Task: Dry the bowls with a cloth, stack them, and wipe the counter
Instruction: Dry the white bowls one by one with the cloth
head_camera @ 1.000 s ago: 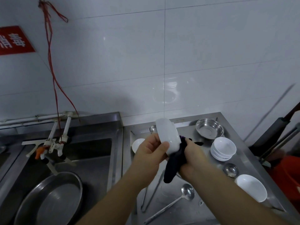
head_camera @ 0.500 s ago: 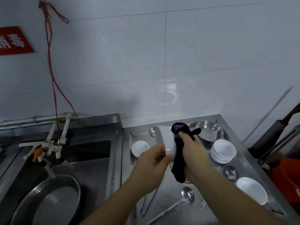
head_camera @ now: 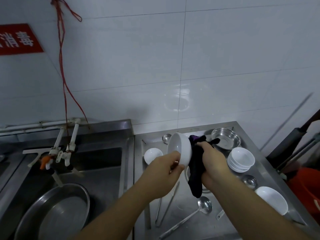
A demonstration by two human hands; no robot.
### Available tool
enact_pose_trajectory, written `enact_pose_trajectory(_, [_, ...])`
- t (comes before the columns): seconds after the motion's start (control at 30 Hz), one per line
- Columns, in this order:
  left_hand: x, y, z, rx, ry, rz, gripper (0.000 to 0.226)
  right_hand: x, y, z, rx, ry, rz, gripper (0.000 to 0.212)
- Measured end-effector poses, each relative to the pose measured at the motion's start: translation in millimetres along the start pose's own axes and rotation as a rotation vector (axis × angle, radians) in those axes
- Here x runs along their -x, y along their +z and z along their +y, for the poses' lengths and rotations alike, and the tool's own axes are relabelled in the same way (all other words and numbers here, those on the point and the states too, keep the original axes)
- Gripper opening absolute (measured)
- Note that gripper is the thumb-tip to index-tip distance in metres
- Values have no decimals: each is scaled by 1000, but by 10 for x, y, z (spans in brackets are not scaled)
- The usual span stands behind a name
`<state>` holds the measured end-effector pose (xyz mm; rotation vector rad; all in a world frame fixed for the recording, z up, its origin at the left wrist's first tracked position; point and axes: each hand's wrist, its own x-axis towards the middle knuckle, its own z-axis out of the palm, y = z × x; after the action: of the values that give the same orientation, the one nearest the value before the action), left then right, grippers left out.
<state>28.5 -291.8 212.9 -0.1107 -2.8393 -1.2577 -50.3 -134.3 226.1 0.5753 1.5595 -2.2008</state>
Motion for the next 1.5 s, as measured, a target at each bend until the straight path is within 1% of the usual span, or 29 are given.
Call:
enact_pose_trajectory(0.07, [9, -44, -8, -87, 48, -14, 14, 14, -4, 45, -55, -20, 27, 19])
enact_pose_trajectory(0.13, [20, -60, 3, -191, 118, -40, 21, 41, -9, 112, -71, -53, 13, 25])
enact_pose_trajectory(0.23, [25, -50, 17, -321, 228, -132, 17, 104, -43, 197, 3, -118, -81, 44])
enact_pose_trajectory(0.27, [24, -37, 14, -341, 258, -157, 15, 135, -64, 227, 50, -135, -87, 53])
enact_pose_trajectory(0.33, [31, 16, 5, -332, 302, -195, 14, 182, -124, 307, 84, -146, -25, 66])
enact_pose_trajectory(0.4, [33, 106, 4, -310, 325, -213, 15, 211, -208, 390, 33, -127, 52, 66])
enact_pose_trajectory(0.47, [38, 228, 14, -292, 352, -196, 18, 231, -322, 449, -50, -95, 107, 57])
enact_pose_trajectory(0.53, [54, 363, 48, -258, 387, -120, 20, 251, -480, 487, -109, -55, 127, 51])
enact_pose_trajectory(0.57, [48, 431, 60, -226, 389, -47, 20, 264, -567, 504, -127, -46, 125, 51])
enact_pose_trajectory(0.6, [33, 502, 68, -182, 362, 47, 22, 279, -659, 517, -143, -48, 123, 52])
enact_pose_trajectory(0.63, [13, 561, 84, -122, 293, 140, 25, 303, -748, 521, -159, -51, 124, 52])
enact_pose_trajectory(0.67, [-19, 615, 88, -55, 178, 198, 30, 326, -842, 520, -172, -58, 127, 51])
enact_pose_trajectory(0.7, [-57, 662, 111, 20, 28, 195, 34, 353, -934, 508, -183, -66, 130, 51])
enact_pose_trajectory(0.73, [-91, 707, 143, 122, -131, 135, 38, 377, -1030, 491, -190, -72, 132, 51])
enact_pose_trajectory(0.77, [-115, 762, 188, 280, -274, 48, 38, 396, -1129, 470, -195, -77, 127, 51])
enact_pose_trajectory(0.83, [-129, 913, 307, 716, -496, -77, 30, 417, -1349, 416, -190, -91, 115, 53])
enact_pose_trajectory(0.87, [-128, 986, 387, 872, -569, -96, 24, 423, -1471, 382, -182, -97, 124, 52])
enact_pose_trajectory(0.93, [-125, 1153, 528, 988, -624, -92, 19, 439, -1748, 316, -160, -108, 149, 45])
enact_pose_trajectory(1.0, [-143, 1346, 696, 1017, -631, -99, 18, 443, -2082, 258, -139, -126, 179, 32])
enact_pose_trajectory(1.03, [-155, 1456, 783, 1007, -637, -110, 18, 447, -2260, 238, -123, -134, 210, 31])
enact_pose_trajectory(1.1, [-179, 1718, 962, 969, -655, -150, 20, 459, -2623, 203, -90, -153, 293, 41])
enact_pose_trajectory(1.23, [-201, 2275, 1336, 943, -701, -218, 22, 520, -3302, 141, -7, -163, 429, 68])
enact_pose_trajectory(1.33, [-216, 2655, 1556, 935, -725, -239, 21, 529, -3748, 109, -18, -143, 458, 75])
enact_pose_trajectory(1.4, [-217, 2884, 1641, 928, -752, -245, 22, 494, -4000, 111, -40, -110, 464, 66])
enact_pose_trajectory(1.5, [-222, 3145, 1705, 908, -805, -249, 24, 429, -4286, 165, -74, -50, 497, 40])
